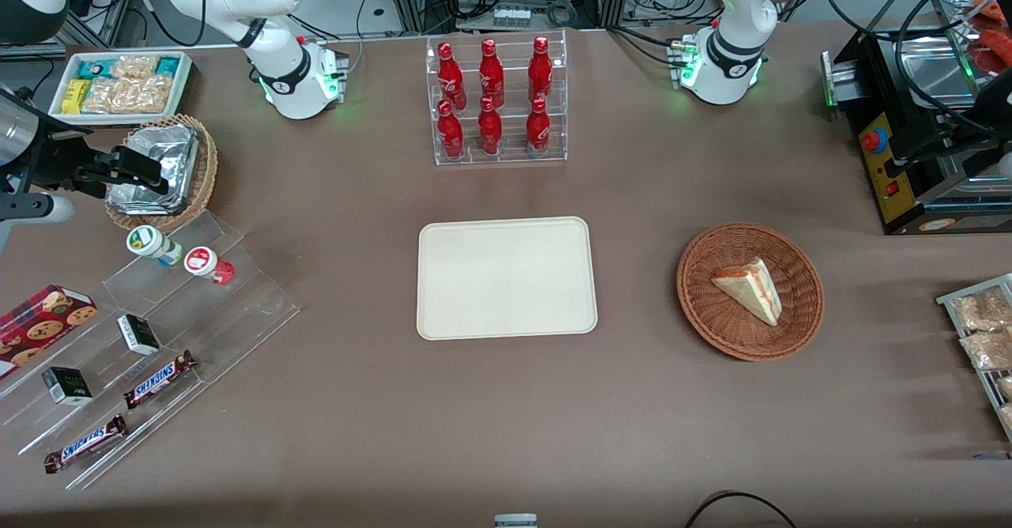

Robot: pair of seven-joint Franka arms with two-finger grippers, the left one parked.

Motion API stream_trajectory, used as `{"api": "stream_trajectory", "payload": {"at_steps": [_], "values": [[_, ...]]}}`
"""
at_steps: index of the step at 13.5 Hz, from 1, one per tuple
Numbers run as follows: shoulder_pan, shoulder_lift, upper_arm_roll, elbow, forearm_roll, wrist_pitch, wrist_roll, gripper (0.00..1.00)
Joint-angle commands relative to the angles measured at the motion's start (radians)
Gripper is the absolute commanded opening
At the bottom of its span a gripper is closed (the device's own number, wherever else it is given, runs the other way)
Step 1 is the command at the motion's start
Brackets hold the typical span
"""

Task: Place green gum on tray
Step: 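Move the right gripper down toward the green gum bottle on the acrylic stand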

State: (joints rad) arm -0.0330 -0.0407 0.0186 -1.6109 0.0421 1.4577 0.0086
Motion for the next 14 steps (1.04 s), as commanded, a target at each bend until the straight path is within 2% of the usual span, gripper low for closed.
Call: {"api": "stream_trajectory", "payload": {"at_steps": [1, 6, 9, 14], "values": [[0.005, -0.002, -0.005, 0.022, -0.042, -0.013, 0.014, 0.99], [-0.013, -0.001, -0.003, -0.067, -0.031, 0.053, -0.013, 0.99], [-0.053, -0.022, -0.020, -0.180, -0.031, 0.179, -0.149, 0.99], [-0.153, -0.068, -0.028, -0.430, -0.030, 0.465, -0.510, 0.99]]}}
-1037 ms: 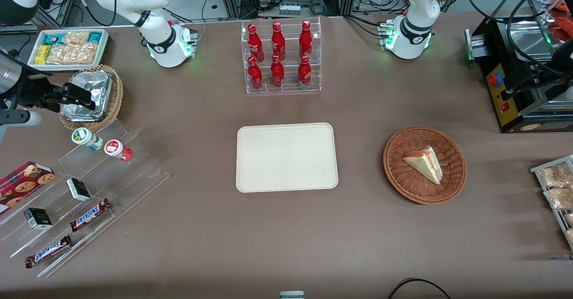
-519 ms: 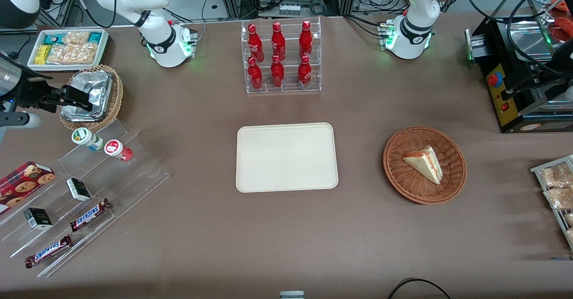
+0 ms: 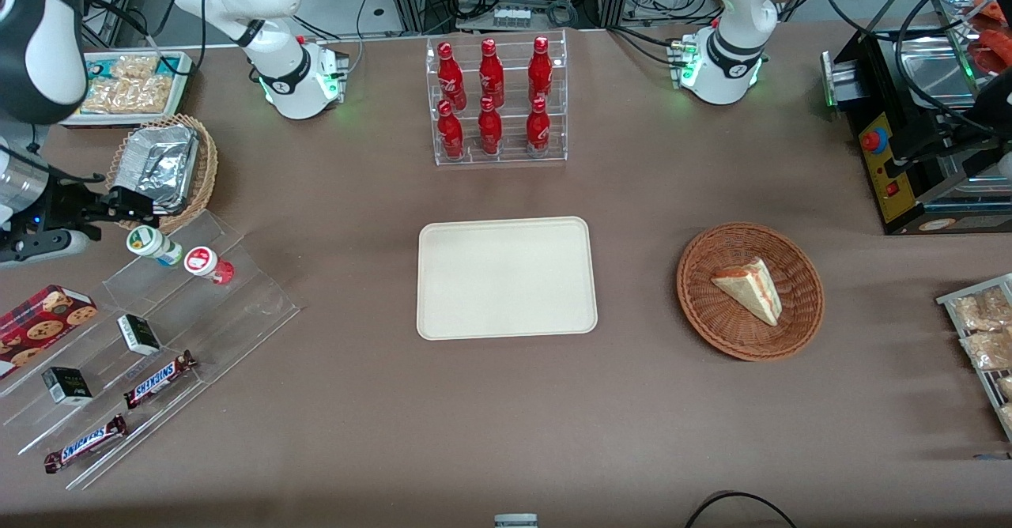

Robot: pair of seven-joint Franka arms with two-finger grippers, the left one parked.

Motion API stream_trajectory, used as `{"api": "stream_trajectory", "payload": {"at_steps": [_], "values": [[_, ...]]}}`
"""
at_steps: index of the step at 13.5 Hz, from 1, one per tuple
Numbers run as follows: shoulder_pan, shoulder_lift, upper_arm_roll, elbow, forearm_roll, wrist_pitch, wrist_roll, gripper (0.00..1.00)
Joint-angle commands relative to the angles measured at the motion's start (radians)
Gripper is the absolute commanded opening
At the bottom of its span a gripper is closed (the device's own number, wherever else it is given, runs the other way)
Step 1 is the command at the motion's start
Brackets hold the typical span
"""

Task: Place green gum on tray
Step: 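Move the right gripper down toward the green gum bottle on the acrylic stand, then close the right gripper around the green-labelled gum bottle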

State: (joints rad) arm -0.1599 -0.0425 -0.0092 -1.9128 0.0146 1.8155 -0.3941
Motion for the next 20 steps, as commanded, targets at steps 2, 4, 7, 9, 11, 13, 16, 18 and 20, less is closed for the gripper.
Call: {"api": "stream_trajectory", "payload": {"at_steps": [2, 4, 7, 9, 11, 13, 16, 18, 20], "values": [[-0.033, -0.117, -0.009, -0.237, -0.002, 0.204, -0.196, 0.99], [-0.036, -0.158, -0.015, -0.329, -0.002, 0.298, -0.283, 0.99], [-0.043, -0.162, -0.052, -0.402, -0.002, 0.404, -0.408, 0.99], [-0.044, -0.149, -0.072, -0.408, -0.002, 0.427, -0.439, 0.99], [-0.044, -0.140, -0.092, -0.431, -0.001, 0.474, -0.459, 0.99], [-0.044, -0.122, -0.107, -0.443, 0.056, 0.505, -0.463, 0.99], [-0.044, -0.103, -0.110, -0.456, 0.059, 0.531, -0.483, 0.99], [-0.044, -0.083, -0.110, -0.456, 0.059, 0.553, -0.489, 0.99], [-0.044, -0.070, -0.110, -0.456, 0.059, 0.579, -0.503, 0.99]]}}
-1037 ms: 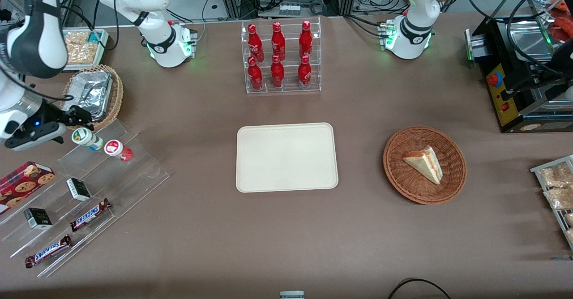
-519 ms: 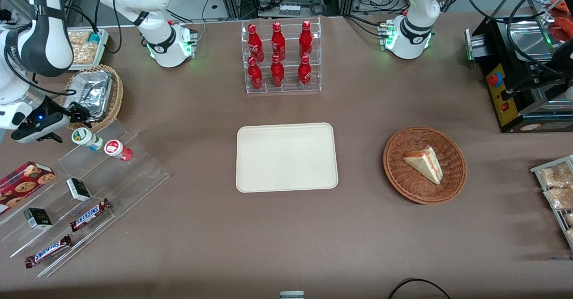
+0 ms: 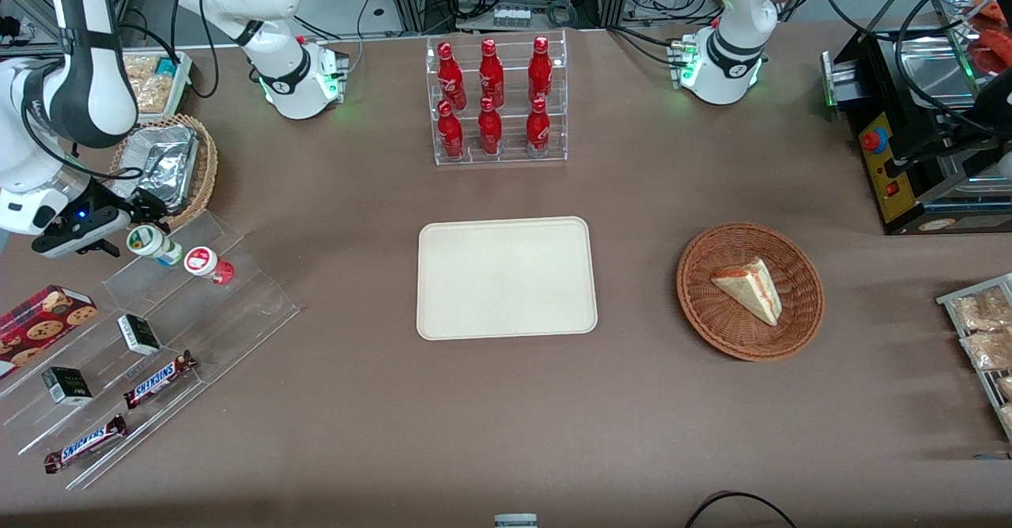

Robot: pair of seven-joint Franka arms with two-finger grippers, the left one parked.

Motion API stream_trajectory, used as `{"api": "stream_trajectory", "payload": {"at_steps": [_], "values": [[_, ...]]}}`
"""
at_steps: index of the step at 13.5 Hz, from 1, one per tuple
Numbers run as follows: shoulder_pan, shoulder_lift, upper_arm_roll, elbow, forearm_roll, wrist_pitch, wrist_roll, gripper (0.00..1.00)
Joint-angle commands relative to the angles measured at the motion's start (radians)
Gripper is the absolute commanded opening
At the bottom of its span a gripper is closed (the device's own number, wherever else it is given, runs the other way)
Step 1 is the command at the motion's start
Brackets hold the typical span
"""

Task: Place green gum on tray
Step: 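Close the right gripper around the green-labelled gum bottle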

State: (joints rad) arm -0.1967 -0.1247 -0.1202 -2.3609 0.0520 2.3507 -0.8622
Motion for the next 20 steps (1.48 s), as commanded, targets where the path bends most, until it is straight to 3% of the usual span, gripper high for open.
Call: {"api": "stream_trajectory", "payload": {"at_steps": [1, 9, 10, 12, 13, 16, 20], "values": [[-0.007, 0.017, 0.001, -0.009, 0.022, 0.054, -0.037, 0.99], [-0.009, 0.014, -0.001, -0.027, 0.023, 0.053, -0.044, 0.98], [-0.009, 0.014, -0.001, -0.027, 0.023, 0.052, -0.049, 0.88], [-0.010, 0.014, -0.003, -0.026, 0.023, 0.047, -0.057, 0.17], [-0.010, 0.010, -0.003, -0.023, 0.023, 0.047, -0.058, 0.00], [-0.009, 0.003, 0.001, 0.015, 0.022, 0.004, -0.057, 0.00], [0.014, 0.016, 0.010, 0.263, 0.023, -0.305, -0.035, 0.00]]}}
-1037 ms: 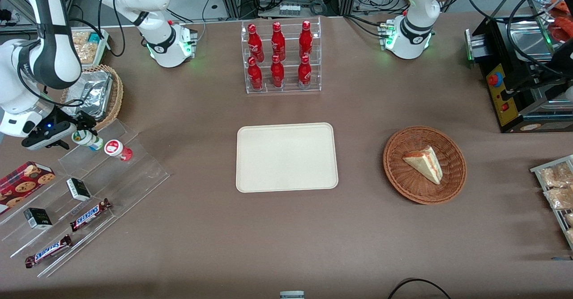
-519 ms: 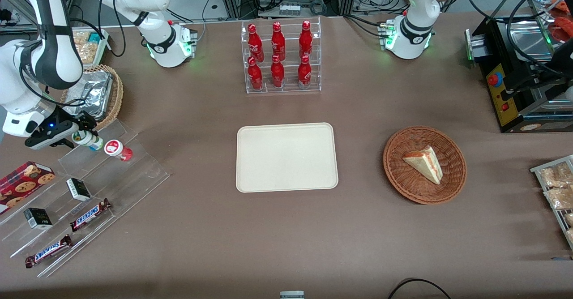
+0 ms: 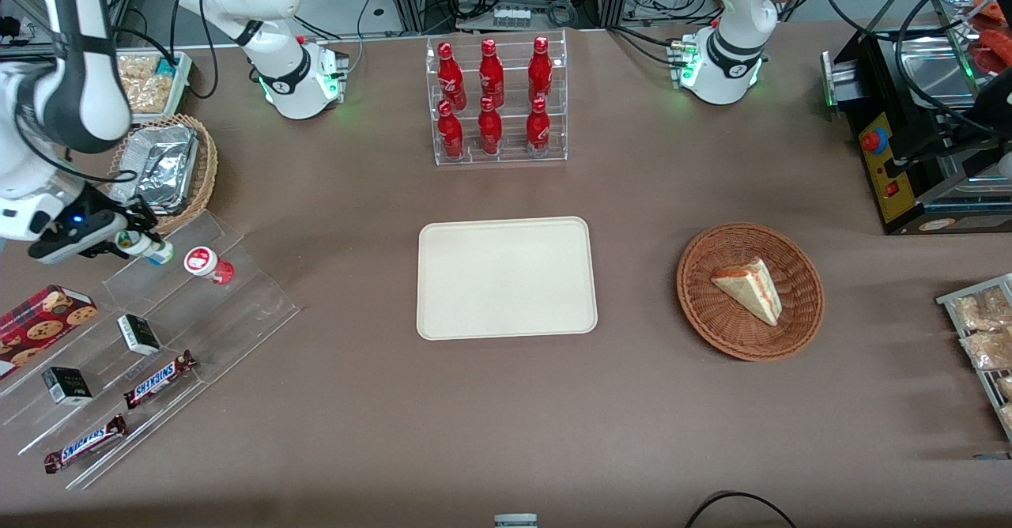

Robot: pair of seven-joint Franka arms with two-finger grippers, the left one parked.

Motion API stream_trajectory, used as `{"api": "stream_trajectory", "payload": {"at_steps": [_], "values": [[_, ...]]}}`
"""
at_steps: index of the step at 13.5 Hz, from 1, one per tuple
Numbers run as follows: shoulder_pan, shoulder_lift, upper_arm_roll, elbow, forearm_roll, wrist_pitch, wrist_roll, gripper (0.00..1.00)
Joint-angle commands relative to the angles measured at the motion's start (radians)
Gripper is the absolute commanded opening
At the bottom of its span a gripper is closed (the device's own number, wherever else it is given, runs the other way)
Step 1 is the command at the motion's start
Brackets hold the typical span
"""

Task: Place green gum on tray
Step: 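Lift the gum bottle and carry it over the cream tray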

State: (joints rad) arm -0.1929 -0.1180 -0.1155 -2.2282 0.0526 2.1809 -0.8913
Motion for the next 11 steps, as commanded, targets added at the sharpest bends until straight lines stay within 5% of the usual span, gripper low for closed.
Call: {"api": "stream_trajectory", "payload": {"at_steps": [1, 6, 11], "values": [[0.041, 0.012, 0.005, 0.180, 0.024, -0.179, 0.015, 0.00], [0.238, 0.023, 0.005, 0.350, 0.023, -0.380, 0.292, 0.00], [0.522, 0.066, 0.005, 0.384, 0.012, -0.386, 0.713, 0.00]]}}
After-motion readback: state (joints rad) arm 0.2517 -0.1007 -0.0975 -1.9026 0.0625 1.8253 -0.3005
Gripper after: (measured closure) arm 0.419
